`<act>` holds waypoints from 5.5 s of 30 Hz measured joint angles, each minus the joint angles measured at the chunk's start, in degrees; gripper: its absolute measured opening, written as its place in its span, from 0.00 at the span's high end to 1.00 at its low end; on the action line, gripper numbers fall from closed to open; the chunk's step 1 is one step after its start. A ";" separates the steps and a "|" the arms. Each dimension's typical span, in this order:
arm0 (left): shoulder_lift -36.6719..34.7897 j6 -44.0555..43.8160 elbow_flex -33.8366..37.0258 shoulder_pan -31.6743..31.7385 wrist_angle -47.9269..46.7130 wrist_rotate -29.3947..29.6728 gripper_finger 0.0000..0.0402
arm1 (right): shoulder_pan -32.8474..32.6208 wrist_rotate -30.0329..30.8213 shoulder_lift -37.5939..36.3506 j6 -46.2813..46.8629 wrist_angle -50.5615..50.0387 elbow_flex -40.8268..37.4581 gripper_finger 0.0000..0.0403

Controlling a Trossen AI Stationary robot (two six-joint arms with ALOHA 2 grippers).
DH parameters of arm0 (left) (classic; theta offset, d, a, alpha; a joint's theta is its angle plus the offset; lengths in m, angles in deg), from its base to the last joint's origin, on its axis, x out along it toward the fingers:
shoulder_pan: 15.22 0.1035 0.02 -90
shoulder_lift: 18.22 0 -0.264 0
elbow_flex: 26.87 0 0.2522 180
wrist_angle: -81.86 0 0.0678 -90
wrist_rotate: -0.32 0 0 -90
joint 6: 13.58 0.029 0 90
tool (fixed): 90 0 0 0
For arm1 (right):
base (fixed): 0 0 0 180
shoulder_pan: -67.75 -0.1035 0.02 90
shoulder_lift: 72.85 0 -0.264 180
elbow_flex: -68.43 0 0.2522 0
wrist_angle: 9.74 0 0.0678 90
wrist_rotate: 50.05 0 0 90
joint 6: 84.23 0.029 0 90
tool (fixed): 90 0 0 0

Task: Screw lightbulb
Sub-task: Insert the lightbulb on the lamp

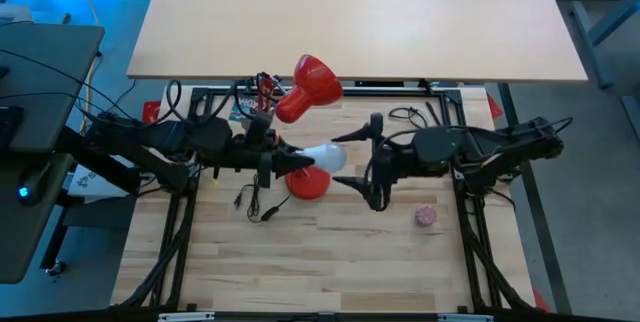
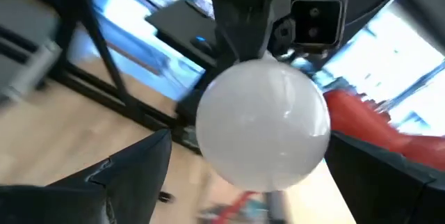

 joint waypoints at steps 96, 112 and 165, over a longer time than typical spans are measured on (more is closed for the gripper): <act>-0.22 13.16 0.00 5.59 0.61 -15.52 0.68 | 3.60 -19.80 -4.19 91.69 -0.86 -0.09 0.16; -0.27 38.42 -0.09 3.19 -1.27 -6.57 0.68 | 3.89 -11.80 -4.22 121.04 0.86 -0.09 0.16; -0.15 43.76 -0.07 3.45 4.87 -2.82 0.68 | 6.47 -13.21 -0.66 123.44 7.35 -0.04 0.23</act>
